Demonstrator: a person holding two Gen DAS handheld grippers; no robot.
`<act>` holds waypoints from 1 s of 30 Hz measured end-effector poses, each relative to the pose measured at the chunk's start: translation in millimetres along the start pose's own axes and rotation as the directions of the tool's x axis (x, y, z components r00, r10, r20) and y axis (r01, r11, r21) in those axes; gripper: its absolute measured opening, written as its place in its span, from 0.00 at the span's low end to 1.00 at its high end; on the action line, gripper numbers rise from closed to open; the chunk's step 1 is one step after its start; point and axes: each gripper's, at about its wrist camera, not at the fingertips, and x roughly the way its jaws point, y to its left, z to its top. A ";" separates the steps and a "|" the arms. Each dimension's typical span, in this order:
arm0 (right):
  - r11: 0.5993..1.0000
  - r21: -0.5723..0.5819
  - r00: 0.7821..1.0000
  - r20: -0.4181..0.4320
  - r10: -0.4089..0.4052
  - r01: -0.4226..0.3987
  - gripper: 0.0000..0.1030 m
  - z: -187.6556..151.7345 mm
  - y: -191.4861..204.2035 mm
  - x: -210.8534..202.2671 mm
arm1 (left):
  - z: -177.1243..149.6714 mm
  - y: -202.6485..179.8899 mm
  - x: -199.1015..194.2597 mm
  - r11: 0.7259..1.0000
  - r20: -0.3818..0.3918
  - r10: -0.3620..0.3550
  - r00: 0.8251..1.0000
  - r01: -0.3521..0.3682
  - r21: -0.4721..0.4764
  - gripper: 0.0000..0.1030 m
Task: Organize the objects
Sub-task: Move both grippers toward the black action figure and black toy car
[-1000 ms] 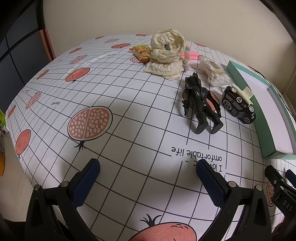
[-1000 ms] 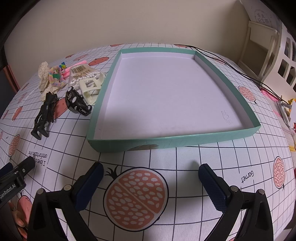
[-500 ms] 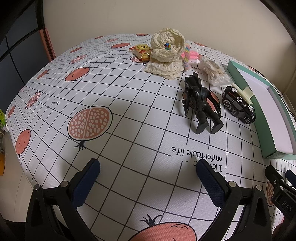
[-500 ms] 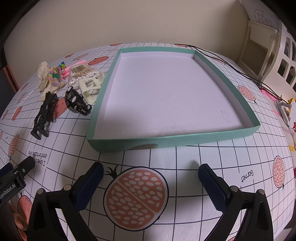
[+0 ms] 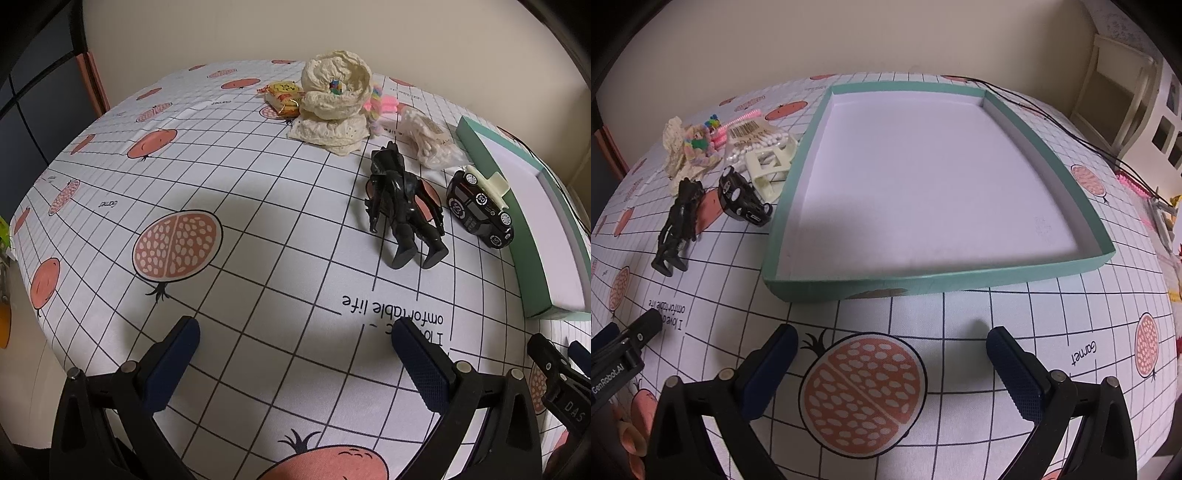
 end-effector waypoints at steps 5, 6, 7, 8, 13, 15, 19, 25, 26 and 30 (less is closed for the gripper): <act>1.000 -0.016 1.000 -0.019 0.000 0.000 0.99 7.4 7.3 -10.0 | 14.3 1.0 -0.4 0.997 -0.064 -0.071 0.995 0.070 -0.027 1.00; 1.000 -0.017 1.000 -0.014 0.006 -0.006 0.99 10.3 9.0 -13.8 | 17.1 0.4 -1.5 0.978 -0.089 -0.152 0.984 0.163 0.127 1.00; 1.000 -0.020 1.000 -0.011 0.010 -0.010 0.99 13.1 10.5 -18.2 | 22.1 -0.4 -4.3 0.978 -0.091 -0.156 0.984 0.167 0.123 1.00; 1.000 -0.023 1.000 -0.012 0.005 -0.005 0.99 16.3 12.0 -22.9 | 27.6 -1.6 -8.4 0.978 -0.086 -0.158 0.984 0.168 0.123 1.00; 0.997 -0.070 0.999 0.028 0.022 -0.019 0.99 44.7 24.0 -50.3 | 56.6 -10.5 -26.0 0.974 -0.087 -0.172 0.981 0.183 0.135 1.00; 0.994 -0.105 0.999 0.043 0.022 -0.018 0.99 59.4 28.6 -60.4 | 69.1 -10.3 -31.6 0.973 -0.090 -0.177 0.980 0.188 0.132 1.00; 0.985 -0.167 0.997 0.050 0.057 -0.048 0.97 92.3 36.3 -71.6 | 92.4 -15.7 -39.4 0.971 -0.111 -0.199 0.974 0.211 0.113 1.00; 0.968 -0.230 0.994 0.031 0.108 -0.098 0.87 119.8 44.6 -67.6 | 111.7 -25.2 -31.6 0.976 -0.169 -0.184 0.968 0.201 0.089 1.00; 0.964 -0.241 0.992 0.026 0.120 -0.110 0.85 122.2 45.5 -65.0 | 114.8 -26.4 -27.9 0.976 -0.187 -0.188 0.964 0.205 0.073 1.00; 0.957 -0.267 0.993 -0.016 0.117 -0.117 0.80 131.6 52.4 -46.3 | 121.4 -35.1 -14.2 0.978 -0.221 -0.182 0.958 0.200 0.059 1.00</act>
